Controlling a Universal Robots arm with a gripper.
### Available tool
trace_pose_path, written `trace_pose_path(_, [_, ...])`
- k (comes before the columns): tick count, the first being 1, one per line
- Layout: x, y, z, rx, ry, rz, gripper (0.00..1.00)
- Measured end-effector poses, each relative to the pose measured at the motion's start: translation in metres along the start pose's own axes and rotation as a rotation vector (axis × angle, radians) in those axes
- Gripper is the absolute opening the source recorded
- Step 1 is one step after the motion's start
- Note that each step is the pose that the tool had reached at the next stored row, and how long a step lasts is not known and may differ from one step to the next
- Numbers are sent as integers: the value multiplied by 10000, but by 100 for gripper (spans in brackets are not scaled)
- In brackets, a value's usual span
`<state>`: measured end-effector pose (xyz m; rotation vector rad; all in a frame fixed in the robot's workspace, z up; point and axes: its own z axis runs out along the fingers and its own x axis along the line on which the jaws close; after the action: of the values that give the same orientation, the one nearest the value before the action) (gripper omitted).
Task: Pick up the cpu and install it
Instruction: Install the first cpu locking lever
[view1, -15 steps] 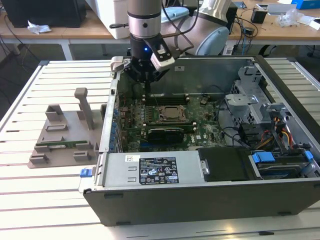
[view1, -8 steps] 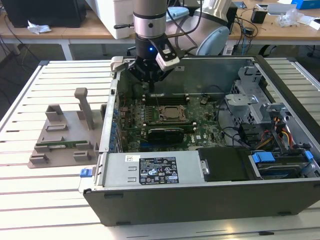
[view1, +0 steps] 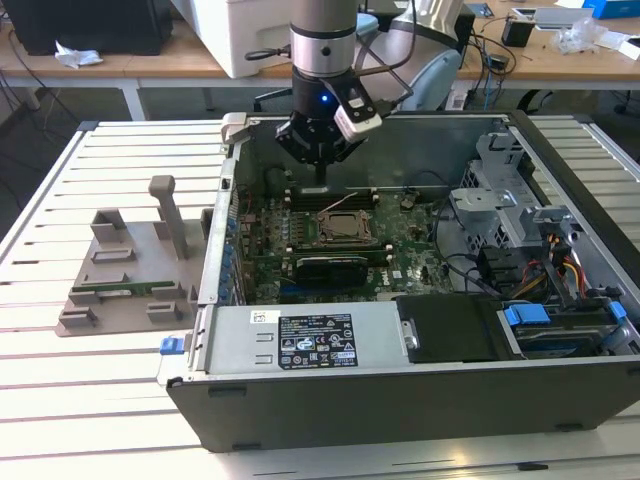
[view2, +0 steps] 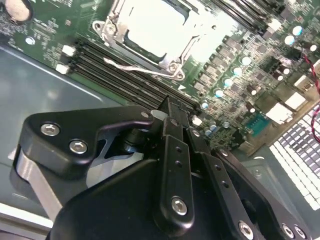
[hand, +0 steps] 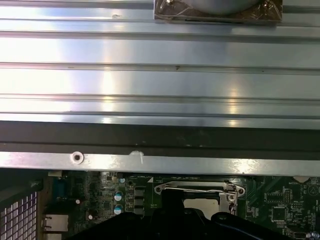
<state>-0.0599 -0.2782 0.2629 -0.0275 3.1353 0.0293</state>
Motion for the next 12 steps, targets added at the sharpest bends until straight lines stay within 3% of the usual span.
trace_pose_path(2, [-36,-1,1,0,1,1,11])
trace_pose_path(8, [-39,-9,8,-47,1,-34,11])
trace_pose_path(10, [-39,-11,12,-109,3,-114,11])
trace_pose_path(12, [-41,-16,15,-280,0,-169,11])
